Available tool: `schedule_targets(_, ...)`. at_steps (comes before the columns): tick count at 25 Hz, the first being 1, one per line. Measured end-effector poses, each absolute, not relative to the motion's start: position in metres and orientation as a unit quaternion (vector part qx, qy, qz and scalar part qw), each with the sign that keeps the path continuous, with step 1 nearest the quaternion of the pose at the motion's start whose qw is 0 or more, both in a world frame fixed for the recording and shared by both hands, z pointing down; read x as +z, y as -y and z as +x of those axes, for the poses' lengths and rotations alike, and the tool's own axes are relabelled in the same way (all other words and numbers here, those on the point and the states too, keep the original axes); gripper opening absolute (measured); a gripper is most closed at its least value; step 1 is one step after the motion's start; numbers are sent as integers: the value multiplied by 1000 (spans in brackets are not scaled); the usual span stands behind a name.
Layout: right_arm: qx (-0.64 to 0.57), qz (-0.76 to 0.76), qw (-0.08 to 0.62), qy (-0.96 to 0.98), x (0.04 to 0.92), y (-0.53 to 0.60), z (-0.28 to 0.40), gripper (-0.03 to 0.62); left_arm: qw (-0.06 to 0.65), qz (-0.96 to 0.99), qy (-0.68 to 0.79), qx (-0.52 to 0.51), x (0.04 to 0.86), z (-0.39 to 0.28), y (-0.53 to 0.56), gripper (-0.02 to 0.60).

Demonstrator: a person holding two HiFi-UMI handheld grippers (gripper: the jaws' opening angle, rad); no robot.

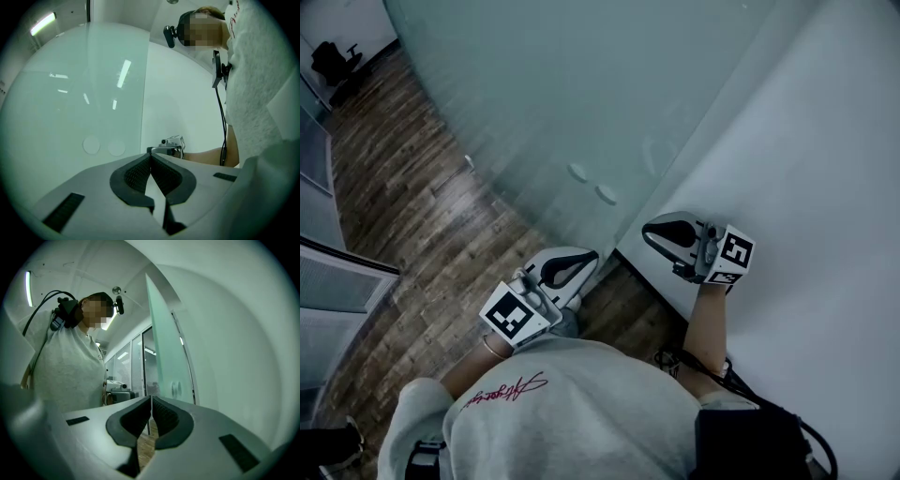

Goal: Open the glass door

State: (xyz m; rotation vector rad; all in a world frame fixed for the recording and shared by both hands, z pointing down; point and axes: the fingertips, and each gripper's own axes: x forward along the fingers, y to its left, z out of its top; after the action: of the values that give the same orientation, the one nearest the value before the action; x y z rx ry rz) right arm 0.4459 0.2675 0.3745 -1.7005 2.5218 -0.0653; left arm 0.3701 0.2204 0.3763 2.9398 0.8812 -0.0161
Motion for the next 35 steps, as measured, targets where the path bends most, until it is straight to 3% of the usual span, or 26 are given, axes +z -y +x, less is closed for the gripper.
schedule_targets(10, -34, -542, 66, -837, 391, -268, 387, 25, 30, 964, -264, -16, 373, 350, -225, 12)
schedule_targets(35, 5, -565, 60, -823, 382, -254, 362, 17, 26, 966, -255, -20, 380, 349, -226, 12)
